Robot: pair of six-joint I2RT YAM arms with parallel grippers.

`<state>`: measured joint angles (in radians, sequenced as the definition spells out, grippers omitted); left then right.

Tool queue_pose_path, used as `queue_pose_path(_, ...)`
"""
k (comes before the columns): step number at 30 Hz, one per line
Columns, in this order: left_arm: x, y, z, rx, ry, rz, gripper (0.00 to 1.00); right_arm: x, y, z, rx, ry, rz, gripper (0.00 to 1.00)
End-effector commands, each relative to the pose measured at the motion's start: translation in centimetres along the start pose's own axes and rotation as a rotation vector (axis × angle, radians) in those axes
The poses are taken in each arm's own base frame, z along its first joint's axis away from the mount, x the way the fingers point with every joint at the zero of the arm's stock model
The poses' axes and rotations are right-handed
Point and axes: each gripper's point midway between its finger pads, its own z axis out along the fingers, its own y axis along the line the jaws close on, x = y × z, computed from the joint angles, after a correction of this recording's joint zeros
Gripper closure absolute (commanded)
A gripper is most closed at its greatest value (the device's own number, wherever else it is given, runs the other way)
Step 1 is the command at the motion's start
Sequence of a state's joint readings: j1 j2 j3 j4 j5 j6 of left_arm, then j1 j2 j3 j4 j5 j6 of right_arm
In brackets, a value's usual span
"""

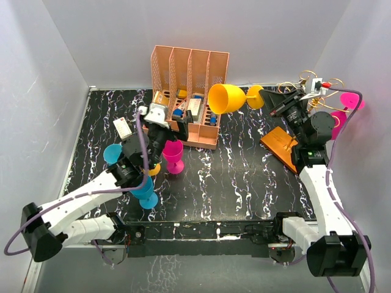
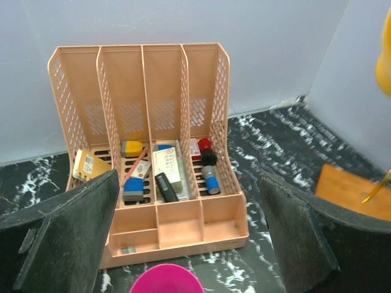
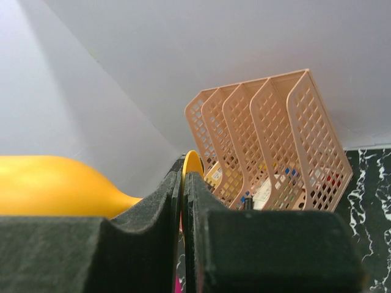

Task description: Take the wine glass off the wine glass rack

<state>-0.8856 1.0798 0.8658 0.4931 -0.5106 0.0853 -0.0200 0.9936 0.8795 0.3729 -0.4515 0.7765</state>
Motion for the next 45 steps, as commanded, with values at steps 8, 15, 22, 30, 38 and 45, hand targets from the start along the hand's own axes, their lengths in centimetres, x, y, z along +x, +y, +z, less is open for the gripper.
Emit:
queue_pose_path(8,-8.2,-1.6,-5.7,0.158,0.075,-0.579,0.03,1.6,5.9,-2.3,-0.151,-0.059,-0.284,0.92)
queue_pose_path(15,-7.6,-4.8,-6.1,0.301,0.125,-0.679,0.05,3.0,5.3,-2.5,-0.135,-0.038,-0.21,0.92)
queue_pose_path(22,-5.3,-6.9,-5.6,0.353,0.204,-0.695,0.19,2.5,5.8,-2.6,-0.153,-0.065,-0.215,0.92)
queue_pose_path(30,-4.5,-8.4,-4.6,0.384,0.272,-0.689,0.34,3.6,7.2,-3.1,-0.24,-0.034,-0.247,0.92)
queue_pose_path(38,-3.6,-8.8,-4.6,0.388,0.316,-0.661,0.71,3.8,7.5,-3.2,-0.265,-0.042,-0.283,0.92)
queue_pose_path(45,-2.9,-8.0,-5.0,0.347,0.355,-0.626,1.0,4.4,6.8,-3.3,-0.249,-0.038,-0.349,0.71)
